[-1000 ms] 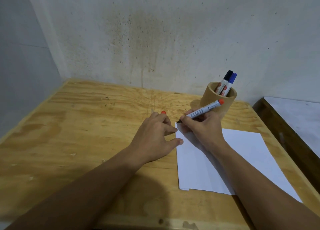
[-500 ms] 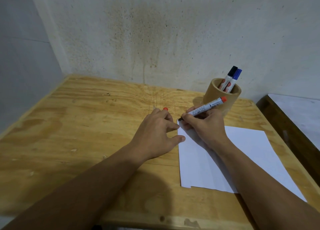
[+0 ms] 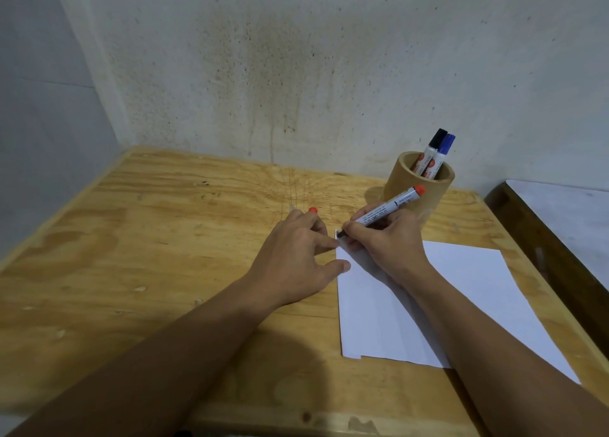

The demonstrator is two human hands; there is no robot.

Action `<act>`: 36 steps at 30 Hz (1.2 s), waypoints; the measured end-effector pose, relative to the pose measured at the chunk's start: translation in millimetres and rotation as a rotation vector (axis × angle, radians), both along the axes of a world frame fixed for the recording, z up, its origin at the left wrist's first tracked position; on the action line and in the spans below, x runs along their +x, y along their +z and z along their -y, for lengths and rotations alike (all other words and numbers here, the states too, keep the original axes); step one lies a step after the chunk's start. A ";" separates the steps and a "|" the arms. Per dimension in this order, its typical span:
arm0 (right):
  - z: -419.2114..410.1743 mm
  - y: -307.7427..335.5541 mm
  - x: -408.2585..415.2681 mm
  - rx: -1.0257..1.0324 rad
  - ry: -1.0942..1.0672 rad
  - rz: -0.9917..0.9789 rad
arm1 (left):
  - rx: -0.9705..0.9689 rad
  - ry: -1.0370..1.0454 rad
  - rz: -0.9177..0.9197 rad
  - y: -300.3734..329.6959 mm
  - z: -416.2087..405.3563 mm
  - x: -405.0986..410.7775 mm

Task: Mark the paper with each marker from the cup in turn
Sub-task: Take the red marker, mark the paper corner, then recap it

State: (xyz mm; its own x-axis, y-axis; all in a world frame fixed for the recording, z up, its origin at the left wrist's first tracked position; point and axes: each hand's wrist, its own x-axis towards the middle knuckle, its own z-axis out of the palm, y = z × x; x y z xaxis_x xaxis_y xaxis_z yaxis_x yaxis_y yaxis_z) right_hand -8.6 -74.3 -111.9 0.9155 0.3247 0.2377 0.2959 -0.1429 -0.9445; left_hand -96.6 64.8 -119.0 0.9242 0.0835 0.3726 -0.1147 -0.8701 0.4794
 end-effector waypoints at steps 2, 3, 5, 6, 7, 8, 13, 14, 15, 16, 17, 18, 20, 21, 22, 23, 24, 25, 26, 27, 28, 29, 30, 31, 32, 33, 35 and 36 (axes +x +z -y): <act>0.7 0.0 -0.4 0.024 -0.015 0.003 | -0.004 0.000 -0.005 0.3 -0.1 0.5; 1.8 -0.2 -0.2 0.047 -0.030 -0.003 | -0.047 0.007 0.016 0.5 -0.3 0.7; 3.3 -0.2 0.6 0.126 -0.048 -0.030 | -0.212 0.063 0.135 2.1 -1.8 3.3; 3.6 0.1 1.0 0.156 -0.049 -0.038 | -0.279 0.106 0.201 3.3 -3.4 6.3; 3.7 0.2 1.5 0.169 -0.049 -0.038 | -0.315 0.149 0.227 4.4 -5.5 10.0; 3.4 0.1 1.8 0.174 -0.048 -0.035 | -0.337 0.180 0.208 5.0 -8.2 14.1; 3.2 -1.7 3.3 0.264 -0.015 -0.057 | -0.421 0.220 0.108 1.2 -16.8 26.7; 3.6 -1.1 2.8 0.318 0.006 -0.088 | -0.504 0.236 0.100 -0.4 -19.1 26.6; 4.6 -0.4 2.4 0.374 0.024 -0.126 | -0.629 0.243 0.083 -1.2 -22.1 26.1; 5.6 0.9 1.8 0.424 0.041 -0.160 | -0.784 0.235 0.064 -0.4 -25.3 25.0; 6.6 2.2 1.3 0.454 0.055 -0.181 | -0.946 0.204 0.054 1.7 -28.1 23.7; 7.2 3.4 0.5 0.464 0.069 -0.191 | -1.071 0.167 0.051 4.3 -29.8 22.2; 6.7 5.7 -1.7 0.450 0.100 -0.184 | -1.143 0.120 0.044 9.2 -30.4 19.6; 5.7 6.5 -2.7 0.440 0.110 -0.179 | -1.139 0.102 0.039 10.9 -29.5 18.7; 4.8 7.1 -3.2 0.425 0.114 -0.173 | -1.133 0.087 0.036 11.6 -28.4 18.0; 4.2 7.8 -3.5 0.407 0.114 -0.167 | -1.132 0.076 0.032 11.4 -27.8 18.0; 3.6 8.4 -3.6 0.393 0.113 -0.160 | -1.129 0.073 0.029 11.0 -27.7 18.4; 3.4 8.3 -3.1 0.384 0.113 -0.153 | -1.126 0.073 0.026 10.8 -27.8 18.5; 3.6 7.6 -2.5 0.382 0.112 -0.148 | -1.117 0.074 0.022 10.7 -27.9 18.5; 3.6 6.9 -2.3 0.378 0.113 -0.142 | -1.110 0.069 0.018 10.4 -27.6 18.8; 3.7 5.8 -2.0 0.369 0.116 -0.136 | -1.101 0.061 0.012 10.8 -26.7 18.6; 3.6 4.8 -1.9 0.358 0.122 -0.130 | -1.091 0.052 0.004 11.4 -25.0 18.1; 3.8 3.8 -1.6 0.351 0.131 -0.128 | -1.083 0.044 -0.001 11.9 -23.6 17.5; 3.7 3.8 -1.8 0.353 0.140 -0.131 | -1.081 0.039 -0.002 12.4 -22.8 17.2; 3.6 4.7 -2.7 0.358 0.152 -0.133 | -1.085 0.037 -0.002 13.2 -22.6 17.0; 3.8 5.8 -3.5 0.361 0.168 -0.137 | -1.094 0.037 -0.002 14.1 -22.8 16.5; 3.9 7.8 -4.5 0.360 0.203 -0.148 | -1.106 0.035 0.000 14.6 -24.0 15.7; 3.6 8.2 -4.8 0.360 0.218 -0.155 | -1.102 0.031 0.004 14.6 -24.0 15.2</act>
